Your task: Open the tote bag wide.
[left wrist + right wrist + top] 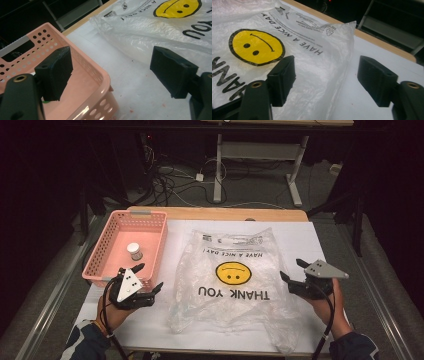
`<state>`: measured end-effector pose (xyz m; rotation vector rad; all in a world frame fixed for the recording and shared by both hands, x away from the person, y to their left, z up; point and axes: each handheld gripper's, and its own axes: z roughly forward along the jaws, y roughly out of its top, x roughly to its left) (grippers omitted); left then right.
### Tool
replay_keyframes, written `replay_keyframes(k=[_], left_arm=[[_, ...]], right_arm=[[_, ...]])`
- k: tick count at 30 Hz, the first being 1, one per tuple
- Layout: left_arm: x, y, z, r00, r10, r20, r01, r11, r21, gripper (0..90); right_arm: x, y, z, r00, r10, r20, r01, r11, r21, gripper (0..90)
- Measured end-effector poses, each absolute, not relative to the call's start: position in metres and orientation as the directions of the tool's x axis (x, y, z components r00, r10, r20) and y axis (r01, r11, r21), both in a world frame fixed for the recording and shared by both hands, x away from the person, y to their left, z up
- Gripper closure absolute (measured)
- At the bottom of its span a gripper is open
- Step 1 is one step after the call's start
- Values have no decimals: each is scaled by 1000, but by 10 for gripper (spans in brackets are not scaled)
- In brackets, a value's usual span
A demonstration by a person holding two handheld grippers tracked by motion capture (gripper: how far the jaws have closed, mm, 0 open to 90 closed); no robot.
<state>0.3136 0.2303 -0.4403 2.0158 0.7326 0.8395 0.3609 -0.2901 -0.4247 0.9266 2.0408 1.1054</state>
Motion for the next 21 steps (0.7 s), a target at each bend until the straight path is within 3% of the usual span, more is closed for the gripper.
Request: replay_keyframes(k=[16,21], left_arm=[[315,231,-444,631,718,292,195,-512,836,182],[318,233,-448,647,712,274,212,-513,832,182]], right_arm=[[479,-286,-431,-497,857,-137,462,394,795,331],[514,-270,-448,-487,866,-118,532,400,746,396]])
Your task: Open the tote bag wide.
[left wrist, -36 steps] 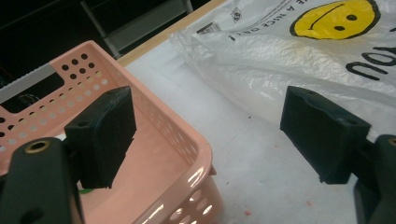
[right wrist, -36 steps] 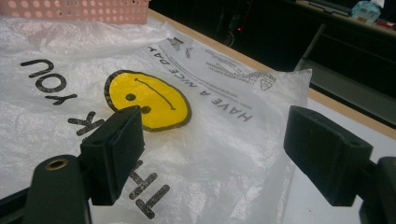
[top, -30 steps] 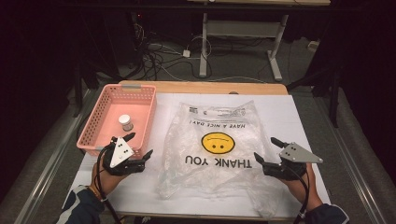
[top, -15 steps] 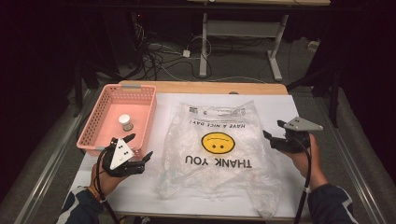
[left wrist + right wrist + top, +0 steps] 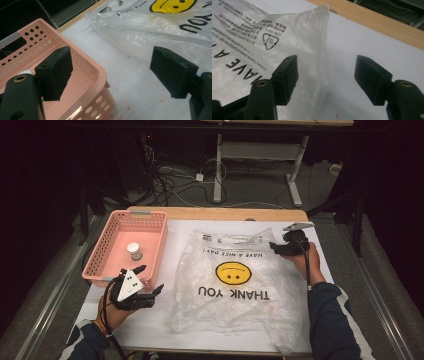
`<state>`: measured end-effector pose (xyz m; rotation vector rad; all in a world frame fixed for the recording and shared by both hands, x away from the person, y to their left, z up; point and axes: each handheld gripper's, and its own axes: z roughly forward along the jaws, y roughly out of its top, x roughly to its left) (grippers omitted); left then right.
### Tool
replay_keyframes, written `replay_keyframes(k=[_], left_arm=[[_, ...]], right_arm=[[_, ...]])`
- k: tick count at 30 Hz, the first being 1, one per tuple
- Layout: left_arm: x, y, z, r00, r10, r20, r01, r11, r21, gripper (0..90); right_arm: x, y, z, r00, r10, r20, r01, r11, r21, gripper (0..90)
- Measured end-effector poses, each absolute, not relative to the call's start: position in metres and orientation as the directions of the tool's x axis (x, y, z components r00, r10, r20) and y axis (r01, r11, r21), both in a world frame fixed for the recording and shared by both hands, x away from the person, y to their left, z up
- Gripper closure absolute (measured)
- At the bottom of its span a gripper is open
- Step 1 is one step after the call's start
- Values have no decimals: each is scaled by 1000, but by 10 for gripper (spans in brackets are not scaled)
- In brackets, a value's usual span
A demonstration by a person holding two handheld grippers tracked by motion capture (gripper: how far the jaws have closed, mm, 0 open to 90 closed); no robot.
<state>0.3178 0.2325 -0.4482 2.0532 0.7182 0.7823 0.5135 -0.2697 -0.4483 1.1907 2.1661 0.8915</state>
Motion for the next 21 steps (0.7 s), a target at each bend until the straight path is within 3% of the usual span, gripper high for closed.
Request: replay_keyframes(k=[7,9,12,21], left_arm=[[318,229,-449,655,702,281,215,-529,821,183],[318,228,-450,659,696,284,213,-535,818,184],[319,226,-452,663,690,292,213,-547,809,185],[325,228,-450,664,693,280,212,-534,818,186]], right_arm=[[531,-261,-463,-482,866,-130,585,429,689,820],[533,-262,-465,-471,873,-124,588,416,693,889],[536,-266,-468,-436,889,-141,595,402,696,900],[540,-306,-461,-193,970,-148,613,236,754,900]])
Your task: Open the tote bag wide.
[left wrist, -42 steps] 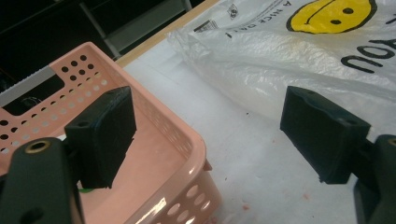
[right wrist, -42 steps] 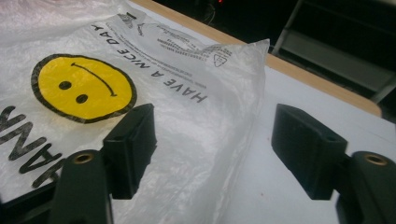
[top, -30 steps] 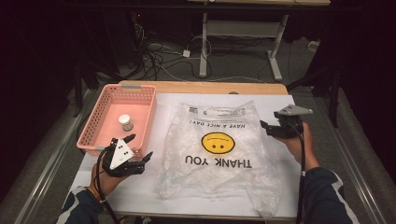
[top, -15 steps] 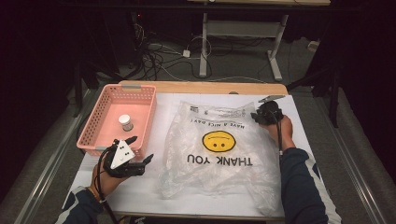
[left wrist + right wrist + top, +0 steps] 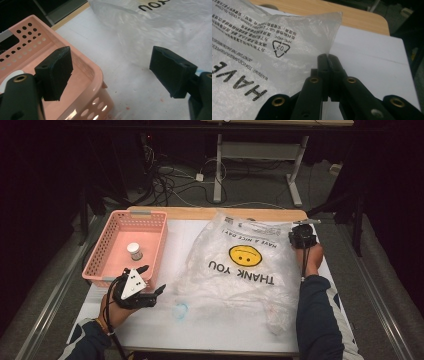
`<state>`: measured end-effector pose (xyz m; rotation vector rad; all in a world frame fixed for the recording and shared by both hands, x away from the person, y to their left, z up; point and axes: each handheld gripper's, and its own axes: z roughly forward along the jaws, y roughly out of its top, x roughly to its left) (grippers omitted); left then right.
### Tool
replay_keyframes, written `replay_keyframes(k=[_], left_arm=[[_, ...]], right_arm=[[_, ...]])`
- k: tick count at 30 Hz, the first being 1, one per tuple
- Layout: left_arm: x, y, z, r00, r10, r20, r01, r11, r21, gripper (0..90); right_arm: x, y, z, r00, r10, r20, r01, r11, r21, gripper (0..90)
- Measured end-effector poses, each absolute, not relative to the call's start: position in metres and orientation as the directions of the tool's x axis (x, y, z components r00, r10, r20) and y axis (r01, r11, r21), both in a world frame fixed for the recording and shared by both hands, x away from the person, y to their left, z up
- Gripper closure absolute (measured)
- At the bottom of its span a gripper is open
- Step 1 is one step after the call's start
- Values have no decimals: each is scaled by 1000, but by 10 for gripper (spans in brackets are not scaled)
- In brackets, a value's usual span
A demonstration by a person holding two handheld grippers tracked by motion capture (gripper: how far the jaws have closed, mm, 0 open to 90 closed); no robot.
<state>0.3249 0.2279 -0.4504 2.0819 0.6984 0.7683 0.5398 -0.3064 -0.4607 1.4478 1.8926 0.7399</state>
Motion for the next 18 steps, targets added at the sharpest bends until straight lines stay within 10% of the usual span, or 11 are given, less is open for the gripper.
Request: replay_keyframes(k=[18], left_arm=[[321,220,-445,661,682,314,187,-554,811,185]], right_arm=[[479,-320,-464,-265,960,-88,639,243,729,893]])
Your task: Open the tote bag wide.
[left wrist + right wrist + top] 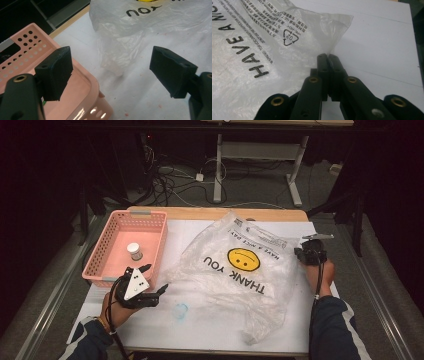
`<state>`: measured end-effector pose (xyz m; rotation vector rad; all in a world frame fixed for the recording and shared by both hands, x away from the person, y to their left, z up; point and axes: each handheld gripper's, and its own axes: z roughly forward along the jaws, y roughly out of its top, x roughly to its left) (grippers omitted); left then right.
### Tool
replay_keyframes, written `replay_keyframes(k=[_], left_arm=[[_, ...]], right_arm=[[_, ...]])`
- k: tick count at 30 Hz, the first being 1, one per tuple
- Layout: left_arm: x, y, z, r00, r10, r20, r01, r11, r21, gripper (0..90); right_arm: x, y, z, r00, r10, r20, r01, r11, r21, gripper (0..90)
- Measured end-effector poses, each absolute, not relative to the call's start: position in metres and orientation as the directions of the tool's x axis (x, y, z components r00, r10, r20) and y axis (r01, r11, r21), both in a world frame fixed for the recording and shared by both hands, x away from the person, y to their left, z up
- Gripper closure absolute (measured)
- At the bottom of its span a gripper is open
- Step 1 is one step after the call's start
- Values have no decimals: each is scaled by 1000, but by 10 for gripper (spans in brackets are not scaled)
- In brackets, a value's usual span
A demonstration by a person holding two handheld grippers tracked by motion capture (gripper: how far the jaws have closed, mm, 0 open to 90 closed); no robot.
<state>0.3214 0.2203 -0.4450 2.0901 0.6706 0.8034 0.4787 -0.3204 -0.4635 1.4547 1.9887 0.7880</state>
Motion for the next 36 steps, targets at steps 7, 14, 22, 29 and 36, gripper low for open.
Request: replay_keyframes(k=[7,14,22,29,36], left_arm=[[318,220,-445,646,689,329,192,-564,803,185],[318,221,-444,646,687,333,188,-565,803,185],[319,221,-445,654,681,331,184,-567,803,184],[317,221,-444,646,687,333,184,-563,806,183],[318,221,-444,644,689,332,188,-563,805,182]], right_arm=[[459,-321,-459,-297,952,-70,602,244,760,862],[444,-322,-445,-327,943,-67,548,247,799,767],[426,-306,-422,-428,900,-84,445,291,847,628],[404,-279,-408,-522,842,-132,351,354,867,515],[377,-225,-404,-702,695,-156,266,459,848,394]])
